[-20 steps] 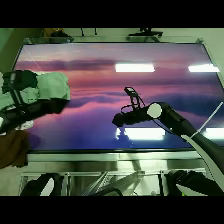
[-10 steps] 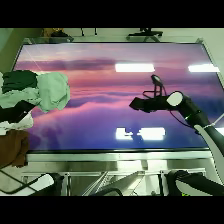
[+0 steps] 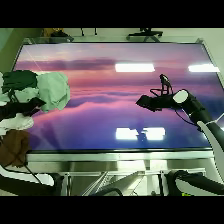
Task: Fold the shirts.
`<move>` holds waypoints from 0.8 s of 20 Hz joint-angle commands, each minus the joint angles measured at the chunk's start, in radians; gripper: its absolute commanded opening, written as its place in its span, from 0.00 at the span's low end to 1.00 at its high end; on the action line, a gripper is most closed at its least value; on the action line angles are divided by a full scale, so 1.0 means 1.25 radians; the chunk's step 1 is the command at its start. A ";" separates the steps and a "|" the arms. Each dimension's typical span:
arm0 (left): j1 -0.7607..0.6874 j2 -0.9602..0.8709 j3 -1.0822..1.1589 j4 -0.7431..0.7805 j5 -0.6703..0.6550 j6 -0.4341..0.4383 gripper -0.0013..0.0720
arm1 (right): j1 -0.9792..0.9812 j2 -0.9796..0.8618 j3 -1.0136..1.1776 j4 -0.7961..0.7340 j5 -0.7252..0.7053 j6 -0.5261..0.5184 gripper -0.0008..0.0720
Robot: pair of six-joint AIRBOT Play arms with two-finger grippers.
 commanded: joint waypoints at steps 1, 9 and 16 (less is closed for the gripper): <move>-0.071 -0.076 0.118 -0.006 0.005 -0.011 0.96 | -0.002 -0.013 0.000 0.001 0.003 0.001 0.64; -0.190 -0.039 0.330 -0.008 -0.209 -0.070 0.03 | -0.009 -0.013 0.001 0.002 0.054 -0.037 0.64; -0.419 0.196 0.343 -0.087 -0.329 -0.101 0.03 | -0.137 0.081 0.002 0.002 0.182 -0.047 0.64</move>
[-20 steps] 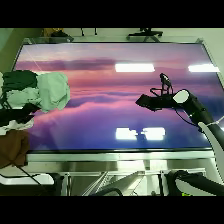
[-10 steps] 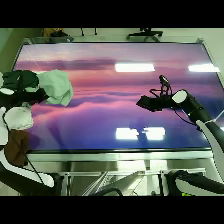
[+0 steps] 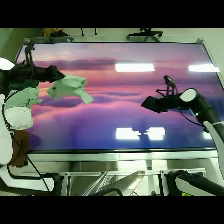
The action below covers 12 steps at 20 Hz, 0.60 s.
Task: Fold the shirts.
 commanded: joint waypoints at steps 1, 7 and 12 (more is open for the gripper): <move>-0.127 0.109 0.006 -0.022 -0.049 -0.026 0.03 | -0.088 0.067 0.001 0.001 0.100 -0.020 0.64; -0.333 0.139 -0.002 -0.021 -0.048 -0.079 0.03 | -0.195 0.165 0.001 -0.001 0.211 -0.030 0.64; -0.446 0.082 -0.136 -0.022 -0.011 -0.080 0.04 | -0.193 0.152 -0.002 0.000 0.246 -0.038 0.64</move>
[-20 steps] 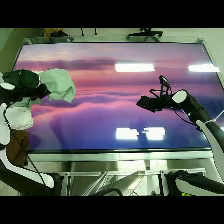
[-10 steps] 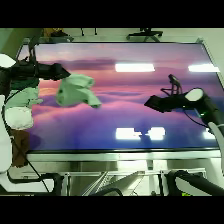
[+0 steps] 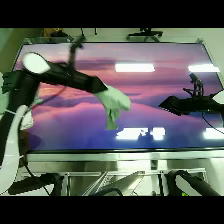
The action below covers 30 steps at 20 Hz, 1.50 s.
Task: Fold the shirts.
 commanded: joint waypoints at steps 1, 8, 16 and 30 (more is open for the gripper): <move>-0.072 -0.040 -0.095 -0.002 0.045 -0.005 0.04 | -0.006 -0.002 -0.001 0.002 0.027 -0.006 0.64; 0.010 -0.082 -0.119 -0.001 0.039 -0.010 0.97 | 0.019 -0.005 -0.009 0.008 0.047 -0.008 0.65; 0.134 0.041 -0.418 0.118 0.033 -0.009 0.97 | 0.272 -0.018 -0.198 0.045 -0.128 -0.009 0.86; 0.213 0.049 -0.466 0.235 0.070 0.014 0.97 | 0.359 -0.246 -0.197 0.303 -0.276 -0.239 0.72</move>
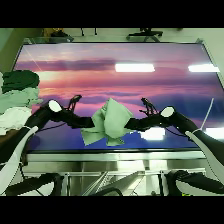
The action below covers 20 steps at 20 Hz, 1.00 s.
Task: Fold the shirts.
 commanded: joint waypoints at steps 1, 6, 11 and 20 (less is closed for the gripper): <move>0.104 0.001 0.058 0.049 -0.080 0.002 0.97 | 0.002 -0.040 -0.001 0.108 -0.009 -0.097 0.44; 0.252 0.001 -0.038 0.019 -0.081 0.007 0.97 | 0.002 -0.056 0.001 0.184 -0.007 -0.156 0.04; 0.231 0.001 -0.165 0.009 0.061 0.024 0.97 | 0.002 -0.056 0.001 0.184 -0.007 -0.155 0.04; 0.083 0.001 -0.170 -0.218 0.235 0.128 0.82 | 0.002 -0.055 0.001 0.195 -0.007 -0.155 0.04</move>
